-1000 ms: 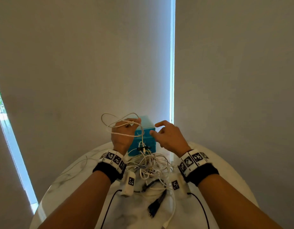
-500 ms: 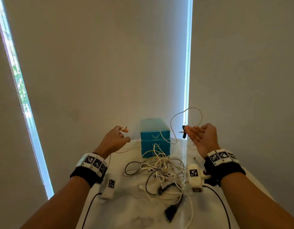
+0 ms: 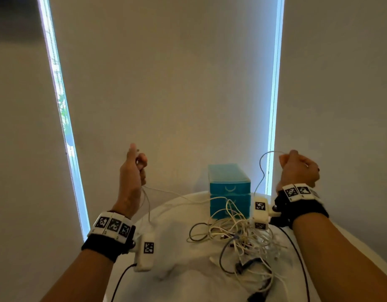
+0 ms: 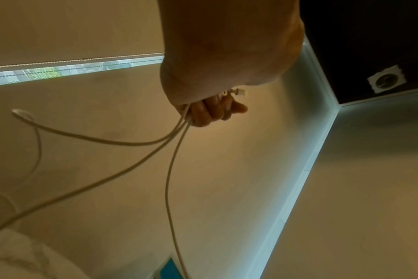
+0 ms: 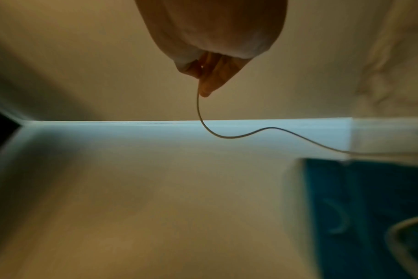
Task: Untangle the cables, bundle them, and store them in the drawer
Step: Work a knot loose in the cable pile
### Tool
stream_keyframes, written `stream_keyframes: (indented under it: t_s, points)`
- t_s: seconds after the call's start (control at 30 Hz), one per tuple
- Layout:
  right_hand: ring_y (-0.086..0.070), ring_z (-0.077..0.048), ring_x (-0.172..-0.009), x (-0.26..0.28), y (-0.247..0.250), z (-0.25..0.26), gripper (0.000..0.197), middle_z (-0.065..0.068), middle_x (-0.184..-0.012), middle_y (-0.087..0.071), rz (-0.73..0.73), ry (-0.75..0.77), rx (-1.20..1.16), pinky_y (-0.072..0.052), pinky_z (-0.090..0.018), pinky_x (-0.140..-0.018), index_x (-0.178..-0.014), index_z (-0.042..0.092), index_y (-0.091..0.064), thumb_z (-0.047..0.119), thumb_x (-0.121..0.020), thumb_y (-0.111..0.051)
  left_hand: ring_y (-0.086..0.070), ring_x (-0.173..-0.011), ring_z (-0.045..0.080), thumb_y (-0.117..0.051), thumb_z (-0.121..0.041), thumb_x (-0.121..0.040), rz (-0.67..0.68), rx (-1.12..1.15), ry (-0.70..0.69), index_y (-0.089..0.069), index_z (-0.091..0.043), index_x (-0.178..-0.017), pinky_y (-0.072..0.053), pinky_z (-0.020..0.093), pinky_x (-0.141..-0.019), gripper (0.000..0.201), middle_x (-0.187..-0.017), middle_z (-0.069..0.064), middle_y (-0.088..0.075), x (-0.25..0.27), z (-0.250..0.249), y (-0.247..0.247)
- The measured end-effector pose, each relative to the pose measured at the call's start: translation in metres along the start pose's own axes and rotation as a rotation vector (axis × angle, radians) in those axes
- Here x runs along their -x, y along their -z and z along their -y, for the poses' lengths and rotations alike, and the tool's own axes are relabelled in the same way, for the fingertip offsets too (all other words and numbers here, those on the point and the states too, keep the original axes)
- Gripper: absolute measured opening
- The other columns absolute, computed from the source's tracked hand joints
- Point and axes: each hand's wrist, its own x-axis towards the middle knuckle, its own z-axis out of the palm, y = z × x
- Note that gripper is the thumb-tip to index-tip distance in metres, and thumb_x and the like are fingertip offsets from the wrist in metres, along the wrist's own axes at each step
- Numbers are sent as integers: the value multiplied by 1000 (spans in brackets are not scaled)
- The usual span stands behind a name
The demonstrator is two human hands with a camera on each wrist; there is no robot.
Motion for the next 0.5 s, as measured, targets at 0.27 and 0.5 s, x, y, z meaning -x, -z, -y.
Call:
stream_keyframes:
  t_s: [0.27,0.5]
  points:
    - [-68,-21,-129,136,-98,-15,54,-7,-126,-79,1497,-112,392,-55,-36,-110,-152,17,-51,29,-103,-71,-35,-64,14,-47,-48,-108,-44,-120,-196,-58,-17,-84,-31,34,-61,40,-77,4,-45,15,-16,-15]
    - [-78,-32,-102,104,-7,-39,26,-18,-100,-80,1104,-196,265,-64,-26,-80,-125,6,-73,20,-110,-57,-37,-61,8,-42,-51,-113,84,-232,-52,-57,-23,-87,-34,27,-58,41,-73,-13,-48,24,22,-18]
